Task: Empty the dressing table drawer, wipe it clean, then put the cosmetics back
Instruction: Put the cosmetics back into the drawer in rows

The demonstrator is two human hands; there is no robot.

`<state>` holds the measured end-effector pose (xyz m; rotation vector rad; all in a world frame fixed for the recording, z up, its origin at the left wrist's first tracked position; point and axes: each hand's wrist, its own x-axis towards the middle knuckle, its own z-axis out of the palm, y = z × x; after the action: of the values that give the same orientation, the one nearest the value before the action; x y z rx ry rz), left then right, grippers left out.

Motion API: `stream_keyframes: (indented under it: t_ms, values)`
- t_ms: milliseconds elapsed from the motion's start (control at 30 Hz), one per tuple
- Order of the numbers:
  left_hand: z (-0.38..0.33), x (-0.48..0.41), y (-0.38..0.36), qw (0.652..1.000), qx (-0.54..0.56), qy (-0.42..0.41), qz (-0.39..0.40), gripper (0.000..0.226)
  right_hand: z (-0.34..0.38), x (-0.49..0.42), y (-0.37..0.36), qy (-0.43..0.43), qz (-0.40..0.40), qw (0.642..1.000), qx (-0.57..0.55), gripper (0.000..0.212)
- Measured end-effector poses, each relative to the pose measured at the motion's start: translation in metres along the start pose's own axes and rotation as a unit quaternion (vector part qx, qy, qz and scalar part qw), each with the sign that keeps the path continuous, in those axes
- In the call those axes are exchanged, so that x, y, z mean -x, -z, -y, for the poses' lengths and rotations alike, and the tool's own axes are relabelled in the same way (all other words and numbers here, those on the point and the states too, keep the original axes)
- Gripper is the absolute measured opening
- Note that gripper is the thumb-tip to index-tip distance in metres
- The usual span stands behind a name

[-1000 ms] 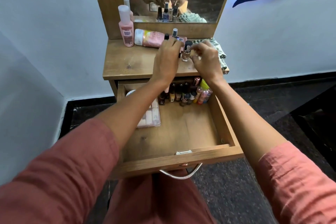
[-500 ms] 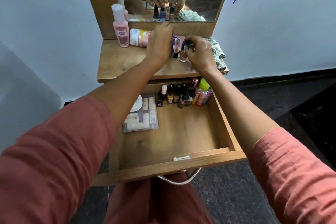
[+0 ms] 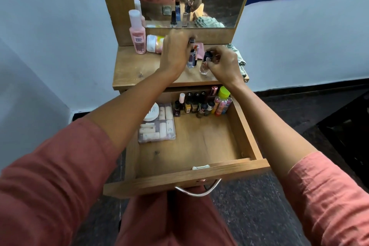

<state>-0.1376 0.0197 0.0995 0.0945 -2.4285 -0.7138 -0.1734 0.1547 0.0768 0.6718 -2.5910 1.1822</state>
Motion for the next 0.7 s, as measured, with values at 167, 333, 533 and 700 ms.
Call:
stream_keyframes:
  t_ms: [167,333,533,700]
  values:
    - [0.000,0.025,0.006,0.999,0.036,0.012,0.019,0.023,0.003,0.016,0.006,0.009,0.020,1.000,-0.020,0.038]
    - [0.001,0.062,0.010,0.996,0.078,0.023,0.047,0.025,0.005,0.043,0.006,0.034,0.070,0.997,-0.023,0.034]
    - [0.013,0.093,-0.006,0.992,0.053,0.062,0.094,0.023,-0.008,0.064,-0.015,0.033,0.146,0.988,0.047,0.034]
    - [0.020,0.104,-0.020,0.982,0.063,0.112,0.136,0.023,-0.017,0.070,-0.033,0.030,0.183,0.976,0.115,0.038]
